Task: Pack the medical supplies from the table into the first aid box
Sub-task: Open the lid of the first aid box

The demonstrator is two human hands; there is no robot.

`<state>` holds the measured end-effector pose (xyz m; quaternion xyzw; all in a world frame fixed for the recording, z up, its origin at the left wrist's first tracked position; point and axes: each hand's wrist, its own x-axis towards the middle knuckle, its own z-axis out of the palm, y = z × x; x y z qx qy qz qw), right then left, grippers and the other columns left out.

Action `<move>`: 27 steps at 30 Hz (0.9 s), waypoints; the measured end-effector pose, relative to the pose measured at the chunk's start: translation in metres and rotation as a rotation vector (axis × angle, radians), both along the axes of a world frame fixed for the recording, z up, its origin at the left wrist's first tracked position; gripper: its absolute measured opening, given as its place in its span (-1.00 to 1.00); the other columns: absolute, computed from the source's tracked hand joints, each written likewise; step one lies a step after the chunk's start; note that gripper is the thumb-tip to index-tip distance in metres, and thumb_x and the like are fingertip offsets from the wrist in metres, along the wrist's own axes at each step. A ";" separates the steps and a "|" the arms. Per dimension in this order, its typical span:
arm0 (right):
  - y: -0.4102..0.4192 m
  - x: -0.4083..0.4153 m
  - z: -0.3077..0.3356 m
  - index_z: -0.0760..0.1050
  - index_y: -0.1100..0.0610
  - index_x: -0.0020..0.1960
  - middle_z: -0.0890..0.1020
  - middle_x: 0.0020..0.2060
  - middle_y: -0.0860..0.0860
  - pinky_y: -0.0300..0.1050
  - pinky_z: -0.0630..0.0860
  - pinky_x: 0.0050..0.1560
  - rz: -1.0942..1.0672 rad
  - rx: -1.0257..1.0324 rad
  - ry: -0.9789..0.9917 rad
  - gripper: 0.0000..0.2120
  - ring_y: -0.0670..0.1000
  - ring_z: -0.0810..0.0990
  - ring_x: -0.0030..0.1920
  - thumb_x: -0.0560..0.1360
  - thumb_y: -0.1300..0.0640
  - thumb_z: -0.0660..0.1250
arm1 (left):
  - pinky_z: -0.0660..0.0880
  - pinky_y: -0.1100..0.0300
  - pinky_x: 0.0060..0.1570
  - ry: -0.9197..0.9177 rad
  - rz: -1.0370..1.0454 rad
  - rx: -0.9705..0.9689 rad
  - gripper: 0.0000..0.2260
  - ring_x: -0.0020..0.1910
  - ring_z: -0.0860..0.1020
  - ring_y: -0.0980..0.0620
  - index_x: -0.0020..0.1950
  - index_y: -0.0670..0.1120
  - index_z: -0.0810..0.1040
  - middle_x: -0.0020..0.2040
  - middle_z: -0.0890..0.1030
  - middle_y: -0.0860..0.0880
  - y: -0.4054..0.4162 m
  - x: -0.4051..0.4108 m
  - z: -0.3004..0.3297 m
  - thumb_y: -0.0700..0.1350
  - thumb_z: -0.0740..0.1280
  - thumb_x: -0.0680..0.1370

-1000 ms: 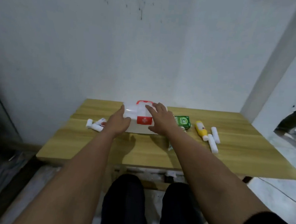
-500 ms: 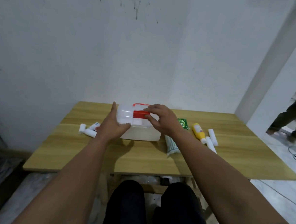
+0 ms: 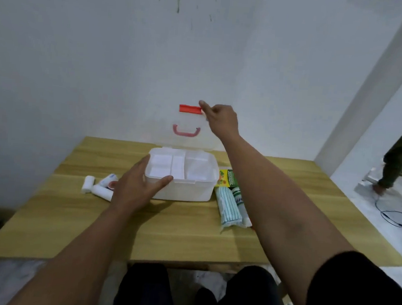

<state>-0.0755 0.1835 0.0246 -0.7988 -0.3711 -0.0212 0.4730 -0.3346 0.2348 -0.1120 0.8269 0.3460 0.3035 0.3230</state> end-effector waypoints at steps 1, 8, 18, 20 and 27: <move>0.005 0.003 -0.001 0.57 0.16 -0.29 0.63 -0.38 0.00 -0.09 0.43 -0.25 -0.060 0.017 0.011 -0.36 0.01 0.60 -0.28 0.50 -0.43 0.29 | 0.45 -0.12 0.30 -0.013 0.000 0.006 -0.18 0.37 0.47 0.01 0.55 0.18 0.30 0.43 0.49 0.12 -0.003 0.000 0.003 0.50 0.33 0.37; 0.018 0.021 -0.027 0.40 0.16 0.44 0.62 0.27 0.17 -0.03 0.45 0.23 -0.032 -0.029 0.088 -0.43 0.20 0.56 0.33 0.64 -0.25 0.23 | 0.47 0.03 0.24 -0.037 0.012 -0.030 -0.17 0.38 0.46 0.05 0.57 0.18 0.27 0.44 0.48 0.14 -0.008 0.005 0.009 0.41 0.42 0.37; 0.014 0.039 -0.052 0.09 0.21 0.65 0.37 0.48 0.15 0.07 0.50 0.14 0.036 -0.155 0.603 -0.21 0.16 0.63 0.07 0.63 -0.26 0.22 | 0.54 -0.10 0.24 -0.040 -0.084 -0.122 -0.04 0.36 0.45 0.04 0.57 0.30 0.14 0.44 0.45 0.14 0.007 0.011 0.013 0.46 0.46 0.25; 0.018 0.040 -0.056 0.18 0.26 0.61 0.44 0.27 0.15 0.08 0.51 0.09 0.016 -0.191 0.636 -0.20 0.17 0.62 0.03 0.61 -0.28 0.22 | 0.57 -0.05 0.18 -0.059 -0.129 -0.125 -0.18 0.29 0.49 0.12 0.46 0.40 0.22 0.34 0.49 0.25 0.012 0.011 0.014 0.39 0.51 0.28; 0.015 0.037 -0.069 0.22 0.31 0.59 0.42 0.46 0.26 0.18 0.52 0.29 0.038 -0.282 0.649 -0.17 0.33 0.52 0.34 0.59 -0.27 0.31 | 0.55 -0.02 0.21 -0.092 -0.150 -0.128 -0.20 0.29 0.49 0.13 0.48 0.29 0.29 0.32 0.51 0.26 0.011 0.011 0.015 0.32 0.54 0.31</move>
